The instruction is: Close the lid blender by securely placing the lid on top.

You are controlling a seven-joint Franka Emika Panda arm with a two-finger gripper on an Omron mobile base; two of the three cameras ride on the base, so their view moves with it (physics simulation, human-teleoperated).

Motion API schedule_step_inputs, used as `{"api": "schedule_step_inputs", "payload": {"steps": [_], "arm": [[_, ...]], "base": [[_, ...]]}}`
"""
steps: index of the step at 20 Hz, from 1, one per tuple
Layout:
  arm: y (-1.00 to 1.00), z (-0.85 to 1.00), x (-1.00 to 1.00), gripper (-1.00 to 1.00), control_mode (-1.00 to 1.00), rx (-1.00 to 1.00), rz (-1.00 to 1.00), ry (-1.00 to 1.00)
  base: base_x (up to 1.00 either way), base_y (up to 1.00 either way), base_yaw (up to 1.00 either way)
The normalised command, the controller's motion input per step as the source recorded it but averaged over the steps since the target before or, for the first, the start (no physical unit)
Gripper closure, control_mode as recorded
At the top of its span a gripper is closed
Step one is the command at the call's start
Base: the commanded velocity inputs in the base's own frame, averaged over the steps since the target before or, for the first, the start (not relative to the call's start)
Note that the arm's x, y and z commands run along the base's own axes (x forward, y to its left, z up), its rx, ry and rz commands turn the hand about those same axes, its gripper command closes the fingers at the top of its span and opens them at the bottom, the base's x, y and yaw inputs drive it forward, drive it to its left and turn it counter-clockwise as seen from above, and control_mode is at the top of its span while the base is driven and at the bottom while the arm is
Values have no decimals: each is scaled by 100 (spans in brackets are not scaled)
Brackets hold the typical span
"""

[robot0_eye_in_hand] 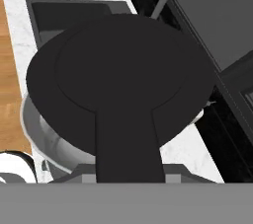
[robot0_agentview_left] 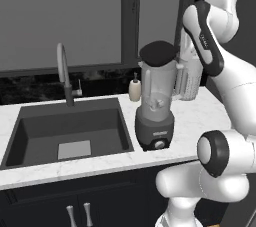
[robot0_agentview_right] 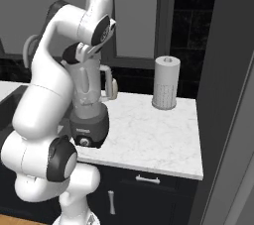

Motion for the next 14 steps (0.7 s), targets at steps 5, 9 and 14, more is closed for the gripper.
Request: {"api": "schedule_step_inputs", "payload": {"steps": [5, 9, 14], "arm": [[0, -4, 0, 100, -100, 0, 10, 0], [0, -6, 0, 100, -100, 0, 12, 0], [0, -8, -6, 100, -100, 0, 14, 0]], "base": [[0, 0, 0], [0, 0, 0], [0, 0, 0]]}}
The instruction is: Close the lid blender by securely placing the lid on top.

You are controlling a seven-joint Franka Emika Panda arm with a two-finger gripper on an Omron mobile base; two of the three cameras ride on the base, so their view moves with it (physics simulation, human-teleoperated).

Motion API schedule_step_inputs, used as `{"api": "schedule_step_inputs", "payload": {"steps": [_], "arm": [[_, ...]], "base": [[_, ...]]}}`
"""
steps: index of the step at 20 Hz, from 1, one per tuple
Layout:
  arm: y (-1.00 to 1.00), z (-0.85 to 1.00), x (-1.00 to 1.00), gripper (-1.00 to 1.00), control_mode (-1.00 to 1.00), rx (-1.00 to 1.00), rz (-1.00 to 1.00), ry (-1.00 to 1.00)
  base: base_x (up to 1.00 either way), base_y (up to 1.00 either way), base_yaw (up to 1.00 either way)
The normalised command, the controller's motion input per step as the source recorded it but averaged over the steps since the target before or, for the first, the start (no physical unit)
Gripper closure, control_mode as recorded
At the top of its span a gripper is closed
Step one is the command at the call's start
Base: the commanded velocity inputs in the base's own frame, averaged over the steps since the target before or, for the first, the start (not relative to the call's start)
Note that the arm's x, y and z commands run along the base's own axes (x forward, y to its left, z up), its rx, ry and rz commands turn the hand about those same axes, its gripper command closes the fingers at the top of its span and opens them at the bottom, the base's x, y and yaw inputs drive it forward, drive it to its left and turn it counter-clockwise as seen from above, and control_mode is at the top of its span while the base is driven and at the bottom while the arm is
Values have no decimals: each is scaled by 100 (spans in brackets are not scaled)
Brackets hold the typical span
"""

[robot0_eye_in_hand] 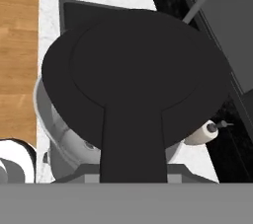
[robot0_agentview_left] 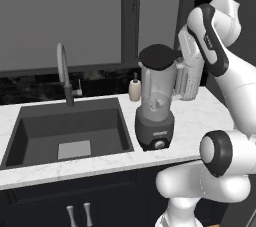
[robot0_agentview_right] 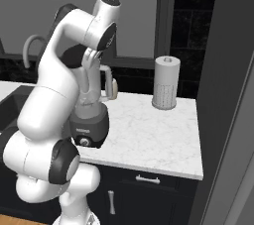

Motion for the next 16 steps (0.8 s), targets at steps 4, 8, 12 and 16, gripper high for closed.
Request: {"api": "schedule_step_inputs", "payload": {"steps": [4, 8, 12, 16], "arm": [[0, -1, -9, 100, -100, 0, 12, 0], [0, 0, -27, 100, -100, 0, 4, 0], [3, -6, -35, 100, -100, 0, 6, 0], [0, -7, -7, 100, -100, 0, 10, 0]], "base": [[0, 0, 0], [0, 0, 0], [0, 0, 0], [0, 0, 0]]}}
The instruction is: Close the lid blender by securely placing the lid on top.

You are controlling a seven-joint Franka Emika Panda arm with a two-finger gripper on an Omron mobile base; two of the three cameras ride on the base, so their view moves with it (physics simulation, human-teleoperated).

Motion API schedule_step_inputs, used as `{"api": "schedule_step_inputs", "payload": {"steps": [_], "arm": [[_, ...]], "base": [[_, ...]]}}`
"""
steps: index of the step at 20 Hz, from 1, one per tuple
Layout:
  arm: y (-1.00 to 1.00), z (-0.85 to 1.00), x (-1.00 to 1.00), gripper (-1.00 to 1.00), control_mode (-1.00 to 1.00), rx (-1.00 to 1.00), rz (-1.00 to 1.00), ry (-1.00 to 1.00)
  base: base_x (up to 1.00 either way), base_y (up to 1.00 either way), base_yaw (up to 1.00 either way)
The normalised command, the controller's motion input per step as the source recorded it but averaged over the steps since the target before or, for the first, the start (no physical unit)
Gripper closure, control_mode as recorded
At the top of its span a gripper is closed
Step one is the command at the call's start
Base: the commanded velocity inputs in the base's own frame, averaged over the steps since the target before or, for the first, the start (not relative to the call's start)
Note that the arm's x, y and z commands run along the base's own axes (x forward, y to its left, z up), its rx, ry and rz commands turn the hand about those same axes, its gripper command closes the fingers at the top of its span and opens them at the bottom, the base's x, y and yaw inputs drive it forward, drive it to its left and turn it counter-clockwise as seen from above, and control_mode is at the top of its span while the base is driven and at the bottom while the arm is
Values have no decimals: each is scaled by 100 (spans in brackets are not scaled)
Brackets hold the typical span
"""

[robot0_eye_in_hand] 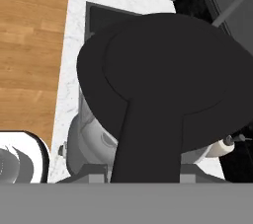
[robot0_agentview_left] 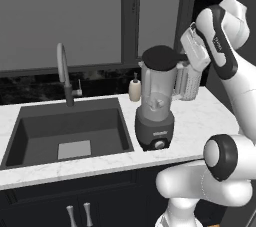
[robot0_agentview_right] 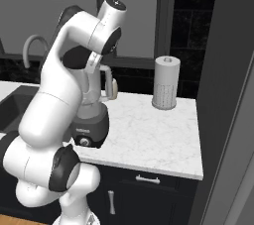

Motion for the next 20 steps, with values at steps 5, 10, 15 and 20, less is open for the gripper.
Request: {"api": "schedule_step_inputs", "payload": {"steps": [5, 10, 15, 20], "arm": [[4, -19, 0, 100, -100, 0, 10, 2], [16, -17, 0, 100, -100, 0, 9, 6], [28, -16, 0, 100, -100, 0, 4, 2], [36, -3, 0, 100, -100, -3, -1, 0]], "base": [[0, 0, 0], [0, 0, 0], [0, 0, 0], [0, 0, 0]]}}
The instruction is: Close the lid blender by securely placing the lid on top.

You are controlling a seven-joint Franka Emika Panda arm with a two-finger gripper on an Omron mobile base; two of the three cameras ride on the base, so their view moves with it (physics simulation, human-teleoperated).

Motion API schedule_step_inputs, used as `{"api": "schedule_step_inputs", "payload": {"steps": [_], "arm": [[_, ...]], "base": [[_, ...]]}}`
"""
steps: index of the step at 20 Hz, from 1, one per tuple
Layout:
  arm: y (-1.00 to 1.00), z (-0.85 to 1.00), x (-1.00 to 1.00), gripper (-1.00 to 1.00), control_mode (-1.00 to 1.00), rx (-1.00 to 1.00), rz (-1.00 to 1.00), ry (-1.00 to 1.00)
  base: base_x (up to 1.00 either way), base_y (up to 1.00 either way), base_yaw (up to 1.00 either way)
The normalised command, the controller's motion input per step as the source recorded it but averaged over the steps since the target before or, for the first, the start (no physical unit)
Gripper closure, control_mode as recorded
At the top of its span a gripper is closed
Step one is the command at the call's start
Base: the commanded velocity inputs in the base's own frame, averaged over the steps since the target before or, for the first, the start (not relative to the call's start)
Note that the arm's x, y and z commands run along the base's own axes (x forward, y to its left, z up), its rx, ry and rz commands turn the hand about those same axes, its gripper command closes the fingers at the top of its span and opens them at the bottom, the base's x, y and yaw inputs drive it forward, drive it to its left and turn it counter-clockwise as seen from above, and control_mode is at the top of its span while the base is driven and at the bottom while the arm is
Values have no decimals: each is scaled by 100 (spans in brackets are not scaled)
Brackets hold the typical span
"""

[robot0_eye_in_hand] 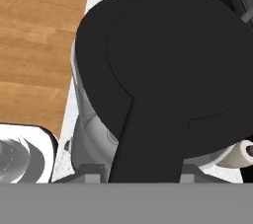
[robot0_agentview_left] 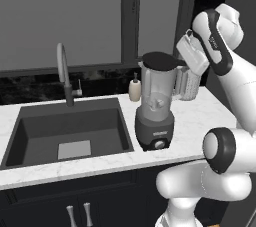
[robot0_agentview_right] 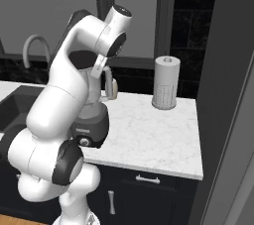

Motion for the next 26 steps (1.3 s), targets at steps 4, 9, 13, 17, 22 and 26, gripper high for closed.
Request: {"api": "schedule_step_inputs", "payload": {"steps": [4, 9, 13, 17, 22, 26], "arm": [[25, 0, 0, 100, -100, -9, -6, -1], [7, -7, 0, 100, -100, -12, -2, -1], [26, -36, 0, -100, -100, -13, 0, 0], [25, -22, 0, -100, -100, -7, 0, 0], [9, -1, 0, -100, -100, 0, 0, 0], [1, 0, 6, -100, -100, 0, 0, -1]], "base": [[0, 0, 0], [0, 0, 0], [0, 0, 0], [0, 0, 0], [0, 0, 0], [0, 0, 0]]}}
